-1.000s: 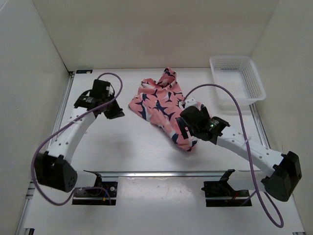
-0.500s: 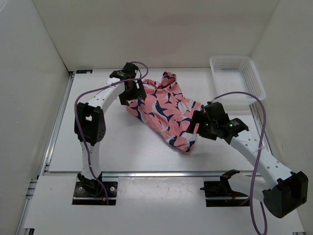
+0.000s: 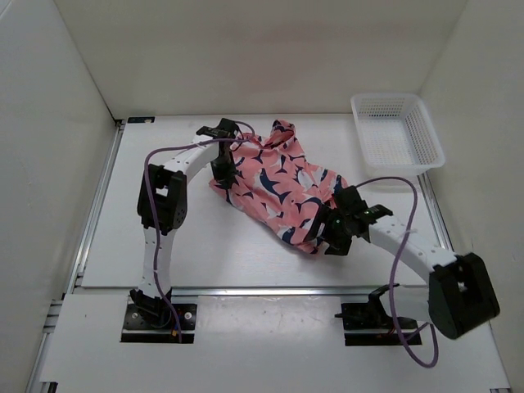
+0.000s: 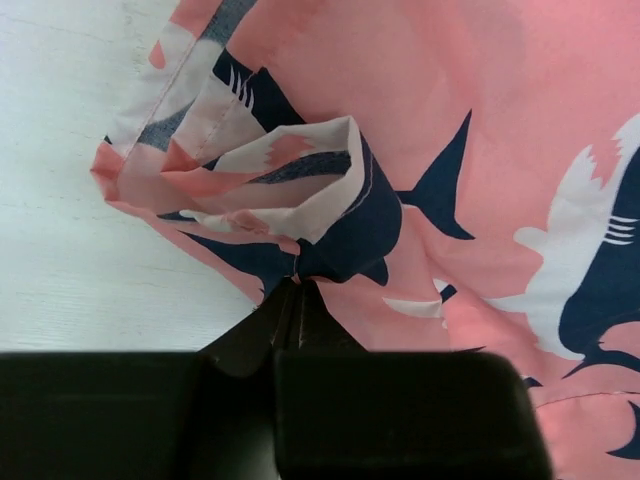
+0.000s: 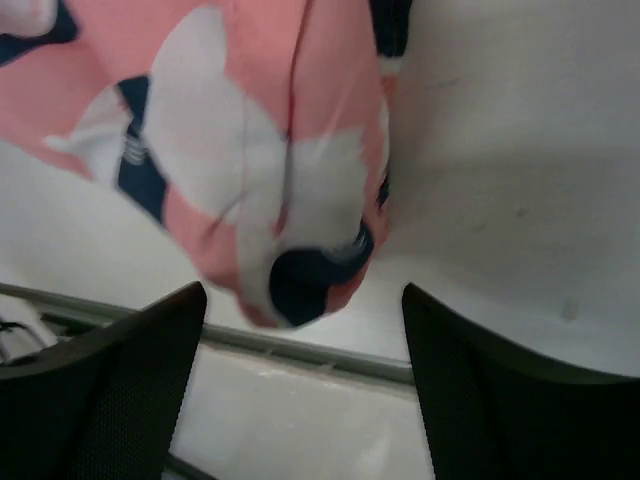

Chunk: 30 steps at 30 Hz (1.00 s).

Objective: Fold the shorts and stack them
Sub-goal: Flatten the shorts out

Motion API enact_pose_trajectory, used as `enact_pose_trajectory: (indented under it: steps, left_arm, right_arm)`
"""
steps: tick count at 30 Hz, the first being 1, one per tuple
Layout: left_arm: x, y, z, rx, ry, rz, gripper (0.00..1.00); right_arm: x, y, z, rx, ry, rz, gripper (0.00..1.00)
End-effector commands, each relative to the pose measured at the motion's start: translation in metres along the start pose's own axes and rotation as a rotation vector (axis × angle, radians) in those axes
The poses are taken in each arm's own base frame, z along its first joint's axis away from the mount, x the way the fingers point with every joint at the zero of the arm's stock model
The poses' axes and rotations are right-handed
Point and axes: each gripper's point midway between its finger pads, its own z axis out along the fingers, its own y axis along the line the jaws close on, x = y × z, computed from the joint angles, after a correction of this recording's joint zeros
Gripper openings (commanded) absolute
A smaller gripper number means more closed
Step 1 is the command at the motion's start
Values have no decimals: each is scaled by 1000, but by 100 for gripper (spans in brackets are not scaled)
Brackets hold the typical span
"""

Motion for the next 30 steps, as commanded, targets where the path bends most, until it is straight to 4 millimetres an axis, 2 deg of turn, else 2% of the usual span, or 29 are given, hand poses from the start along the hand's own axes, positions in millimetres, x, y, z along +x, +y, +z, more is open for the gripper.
enact_pose_trajectory:
  steps: [1,2,3,4,5,6,8,9,10,11,12,13,14,15,16,17,18,19,20,21,22,24,25,26,27,28,29,30]
  left_arm:
    - [-19,-6,-23,30,-63,3,10]
    - [-21,-4,-29,24,-72,2,10]
    - [-22,-4,-33,29,-80,2,10]
    - [-24,-3,-37,24,-96,0,10]
    - [-27,4,-42,13,-101,-10,10]
    - [-32,5,-56,14,-129,-13,10]
    - [-43,8,-74,21,-172,-19,10]
    - [-64,13,-91,43,-227,-54,10]
    - [-69,17,-107,54,-237,-67,10]
    - [-80,20,-120,63,-263,-74,10]
    - [-93,27,-135,82,-289,-102,10]
    - [-112,21,-173,152,-367,-118,10]
    - [-118,23,-193,178,-402,-127,10]
    - [-128,30,-213,195,-452,-149,10]
    - [-129,34,-248,237,-514,-158,10]
    - [-130,40,-263,249,-548,-168,10]
    - [-132,43,-278,277,-590,-176,10]
    - [-120,55,-293,296,-607,-187,10]
    - [-113,55,-296,313,-608,-182,10]
    - [-106,60,-297,320,-603,-185,10]
    - [-83,69,-285,294,-560,-177,10]
    - [-54,71,-263,277,-502,-158,10]
    - [-39,75,-250,258,-478,-152,10]
    - [-6,81,-220,231,-413,-156,10]
    - [9,87,-204,215,-385,-156,10]
    - [26,87,-189,226,-338,-151,10]
    - [56,93,-158,208,-242,-126,21]
    - [65,98,-147,189,-212,-116,38]
  right_arm:
    - [-24,2,20,50,-49,-50,82]
    - [-36,9,20,59,-76,-69,61]
    - [-42,6,27,95,-79,-82,44]
    - [-52,12,27,100,-99,-101,29]
    - [-60,8,23,134,-103,-134,9]
    - [-83,30,13,121,-153,-161,3]
    - [-114,39,-8,160,-215,-209,0]
    - [-134,44,-14,182,-254,-222,0]
    - [-175,76,-46,121,-361,-233,0]
    - [-193,81,-53,138,-366,-269,0]
    - [-213,96,-69,122,-409,-290,0]
    - [-233,111,-87,94,-448,-310,0]
    - [-257,162,-140,-26,-565,-364,0]
    - [-261,168,-144,-9,-543,-409,0]
    - [-264,184,-161,-40,-576,-452,0]
    - [-266,206,-194,-83,-644,-499,0]
    - [-262,213,-197,-89,-641,-565,0]
    - [-252,219,-196,-95,-628,-603,2]
    - [-245,217,-203,-83,-635,-618,5]
    - [-236,216,-199,-71,-621,-628,6]
    - [-222,196,-184,-18,-570,-632,6]
    - [-203,168,-162,74,-510,-635,6]
    - [-196,153,-151,105,-485,-620,12]
    - [-174,121,-126,160,-402,-612,18]
    - [-166,106,-115,190,-373,-596,32]
    - [-158,90,-110,224,-360,-561,73]
    - [-151,76,-102,255,-334,-545,81]
    - [-141,51,-88,311,-287,-510,86]
